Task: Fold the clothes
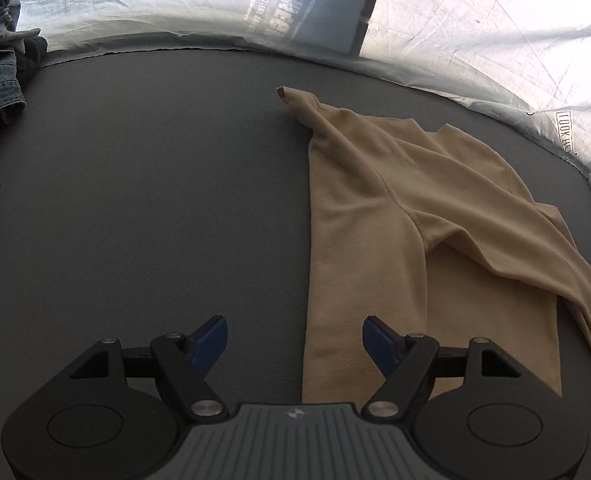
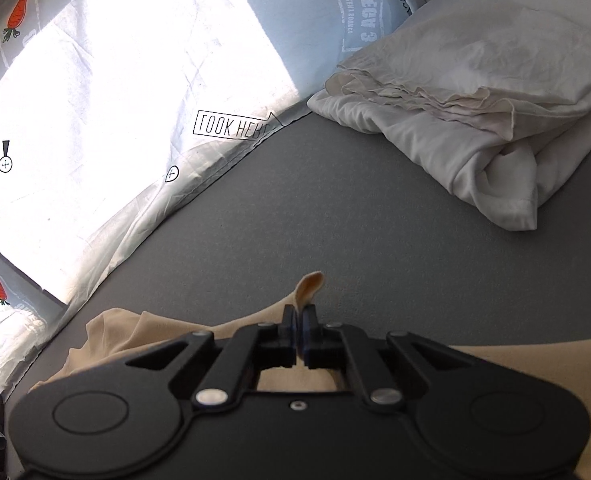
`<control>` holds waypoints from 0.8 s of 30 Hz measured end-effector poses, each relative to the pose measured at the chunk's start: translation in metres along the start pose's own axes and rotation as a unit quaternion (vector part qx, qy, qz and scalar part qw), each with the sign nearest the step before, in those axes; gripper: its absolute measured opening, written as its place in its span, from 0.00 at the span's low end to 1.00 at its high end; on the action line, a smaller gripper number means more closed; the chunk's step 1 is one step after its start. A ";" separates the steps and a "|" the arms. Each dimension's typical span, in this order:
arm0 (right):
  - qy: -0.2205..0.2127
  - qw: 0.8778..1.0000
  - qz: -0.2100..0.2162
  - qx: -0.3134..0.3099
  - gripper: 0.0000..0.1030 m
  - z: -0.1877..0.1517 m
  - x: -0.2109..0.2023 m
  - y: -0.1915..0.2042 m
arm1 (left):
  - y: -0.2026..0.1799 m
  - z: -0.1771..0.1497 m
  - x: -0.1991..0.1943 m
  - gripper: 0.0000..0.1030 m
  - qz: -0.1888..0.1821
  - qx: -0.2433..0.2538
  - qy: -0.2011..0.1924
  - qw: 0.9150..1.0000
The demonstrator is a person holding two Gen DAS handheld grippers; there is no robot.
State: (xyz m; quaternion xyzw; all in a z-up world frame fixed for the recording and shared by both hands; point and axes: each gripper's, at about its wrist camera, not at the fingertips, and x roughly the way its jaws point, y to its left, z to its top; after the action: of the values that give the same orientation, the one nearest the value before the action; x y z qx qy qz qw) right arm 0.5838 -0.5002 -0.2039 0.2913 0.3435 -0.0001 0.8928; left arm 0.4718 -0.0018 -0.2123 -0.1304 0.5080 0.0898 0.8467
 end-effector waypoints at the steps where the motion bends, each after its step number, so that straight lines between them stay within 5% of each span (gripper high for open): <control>1: -0.005 1.000 0.016 0.008 0.03 -0.001 -0.006 0.002 | 0.001 -0.012 -0.004 0.73 -0.002 -0.005 0.010 1.000; 9: 0.013 0.989 0.124 -0.079 0.03 -0.037 -0.055 0.062 | -0.013 -0.084 -0.024 0.74 0.009 0.059 0.062 0.996; 17: 0.087 0.966 0.206 -0.131 0.03 -0.099 -0.077 0.111 | -0.022 -0.111 -0.035 0.81 0.009 0.088 0.069 0.994; 24: 0.129 0.948 0.237 -0.167 0.03 -0.140 -0.096 0.134 | -0.023 -0.129 -0.042 0.86 0.008 0.097 0.070 0.993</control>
State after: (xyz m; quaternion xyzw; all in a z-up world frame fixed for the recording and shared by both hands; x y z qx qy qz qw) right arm 0.4514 -0.3355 -0.1583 0.2085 0.3719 0.3065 0.8510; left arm 0.3512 -0.0642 -0.2303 -0.0497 0.5736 0.0378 0.8167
